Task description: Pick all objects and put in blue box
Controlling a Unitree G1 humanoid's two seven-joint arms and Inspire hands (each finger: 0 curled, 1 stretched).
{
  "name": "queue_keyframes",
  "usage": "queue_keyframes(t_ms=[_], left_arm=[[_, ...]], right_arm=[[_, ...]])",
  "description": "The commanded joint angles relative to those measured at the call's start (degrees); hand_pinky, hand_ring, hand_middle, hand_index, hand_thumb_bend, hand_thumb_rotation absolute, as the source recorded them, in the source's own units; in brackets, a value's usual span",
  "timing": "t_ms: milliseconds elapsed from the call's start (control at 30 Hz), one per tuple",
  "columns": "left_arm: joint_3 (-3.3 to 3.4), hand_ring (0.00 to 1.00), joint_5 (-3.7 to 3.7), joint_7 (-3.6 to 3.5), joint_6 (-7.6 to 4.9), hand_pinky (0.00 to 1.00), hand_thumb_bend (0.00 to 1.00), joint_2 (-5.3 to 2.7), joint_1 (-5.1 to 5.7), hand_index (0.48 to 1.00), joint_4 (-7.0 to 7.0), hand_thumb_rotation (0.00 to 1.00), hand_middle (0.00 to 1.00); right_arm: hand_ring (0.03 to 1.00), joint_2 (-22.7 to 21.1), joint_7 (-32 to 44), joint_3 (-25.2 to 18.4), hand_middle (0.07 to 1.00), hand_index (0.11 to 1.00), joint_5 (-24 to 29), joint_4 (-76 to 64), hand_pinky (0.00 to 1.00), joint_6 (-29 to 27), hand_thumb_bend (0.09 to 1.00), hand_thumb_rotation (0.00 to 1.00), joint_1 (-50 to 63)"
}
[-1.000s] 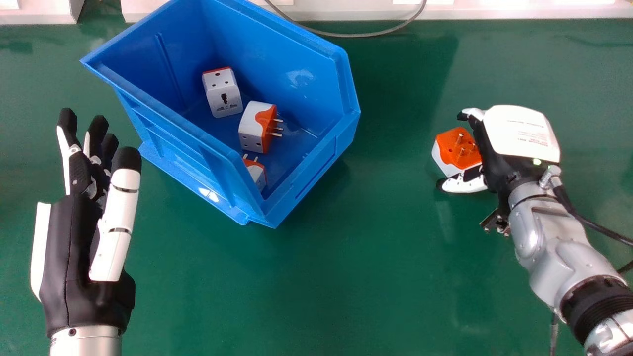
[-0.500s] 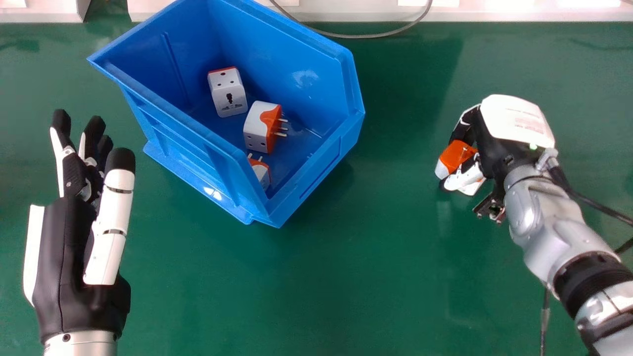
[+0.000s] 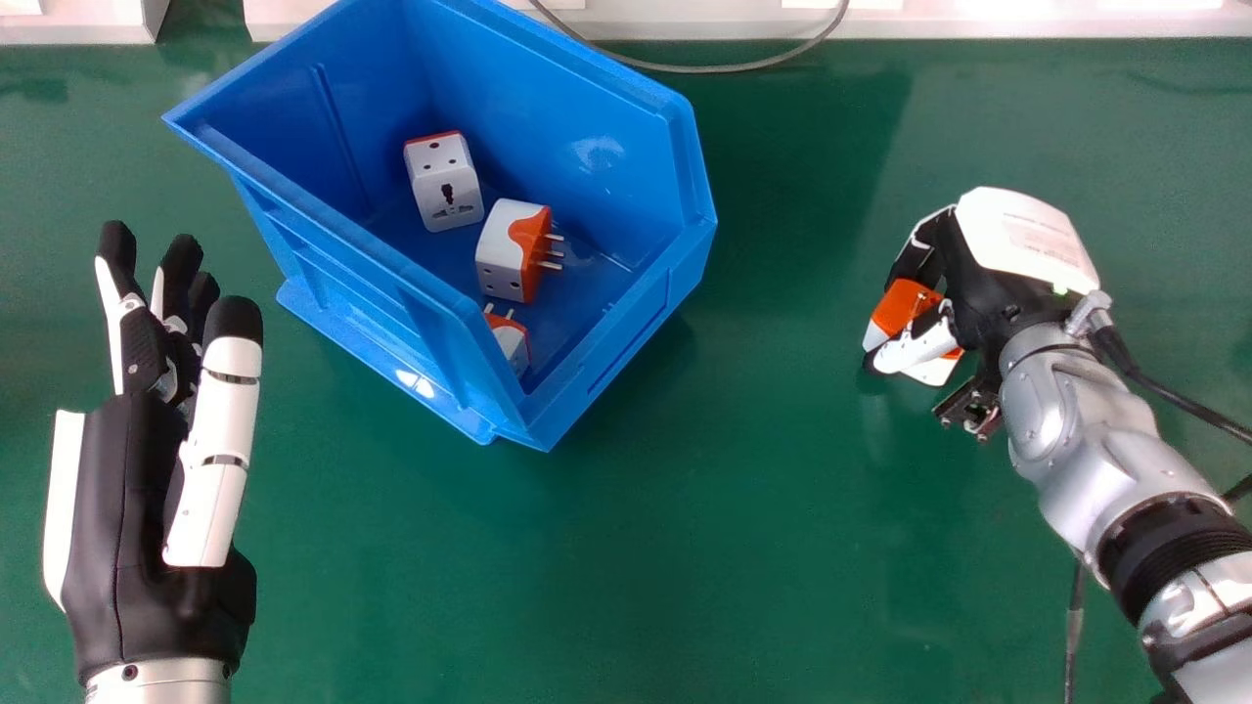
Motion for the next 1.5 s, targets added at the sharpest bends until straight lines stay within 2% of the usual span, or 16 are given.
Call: queue_keyframes(t_ms=[0,67,200,367,567,733,833,967,1167,1267,1433,1467], left_arm=[[0.16,1.00,0.13,-0.15,-0.55,1.00,0.38,0.33,-0.23,0.998,-1.25,0.70,0.99],[0.17,1.00,-0.12,-0.31,-0.67,1.00,0.38,0.36,-0.57,0.995,-0.87,0.70,0.99],[0.13,1.00,-0.88,-0.83,-0.45,1.00,0.46,0.42,-0.96,0.998,-0.56,0.69,1.00],[0.08,1.00,-0.89,-0.93,-0.32,1.00,0.48,0.23,-1.29,0.996,-0.29,0.66,1.00],[-0.01,1.00,-0.87,-1.21,-0.51,1.00,0.50,0.15,-1.73,0.991,0.17,0.68,0.99],[0.11,1.00,-1.54,-1.87,-1.04,1.00,0.53,0.16,-2.29,0.995,1.16,0.66,1.00],[-0.02,1.00,-1.06,-1.51,-0.79,1.00,0.51,0.06,-2.41,0.994,1.06,0.67,1.00],[-0.15,1.00,-0.78,-0.88,-0.49,1.00,0.48,-0.30,-2.51,0.982,0.85,0.65,0.99],[-0.23,1.00,-0.95,-1.43,-0.28,1.00,0.47,0.08,-2.52,0.981,0.84,0.67,0.99],[-0.26,1.00,-0.82,-1.21,-0.21,1.00,0.47,-0.18,-2.75,0.981,0.97,0.67,0.99],[-0.32,1.00,-0.87,-1.20,-0.60,1.00,0.50,-0.43,-3.08,0.971,1.65,0.67,0.98],[-0.38,1.00,-0.69,-1.10,-0.61,1.00,0.51,-0.49,-3.10,0.970,1.65,0.67,0.98]], right_arm=[[0.476,0.5,-0.9,-0.5,0.550,0.489,0.8,-0.8,0.36,-0.2,0.487,0.13,0.7],[0.463,0.5,-1.2,-1.0,0.540,0.489,1.3,-1.3,0.36,-0.2,0.487,0.13,1.0],[0.475,0.3,-1.2,-1.6,0.549,0.489,2.2,-3.7,0.36,0.3,0.486,0.13,1.9],[0.458,-0.6,-1.0,-3.0,0.532,0.488,3.1,-10.5,0.35,0.0,0.485,0.14,5.1],[0.359,-2.7,0.0,-4.4,0.441,0.483,2.7,-26.1,0.28,1.0,0.483,0.14,12.4],[0.239,-3.7,2.5,-6.6,0.331,0.475,3.1,-40.5,0.19,2.2,0.483,0.14,19.2],[0.182,-3.9,4.0,-7.9,0.261,0.471,3.2,-47.7,0.14,2.5,0.483,0.13,22.8],[0.159,-3.8,5.9,-9.1,0.227,0.470,3.4,-54.9,0.12,2.6,0.484,0.13,26.4],[0.124,-3.7,9.9,-9.6,0.184,0.470,0.9,-69.6,0.09,5.1,0.483,0.13,32.7],[0.119,-3.1,11.5,-9.7,0.177,0.470,0.5,-74.9,0.09,5.0,0.485,0.13,34.4],[0.097,-2.4,13.6,-8.9,0.148,0.470,0.8,-79.2,0.07,3.2,0.485,0.13,34.1],[0.095,-2.0,13.9,-8.7,0.146,0.470,0.9,-79.8,0.07,3.0,0.484,0.13,33.7]])
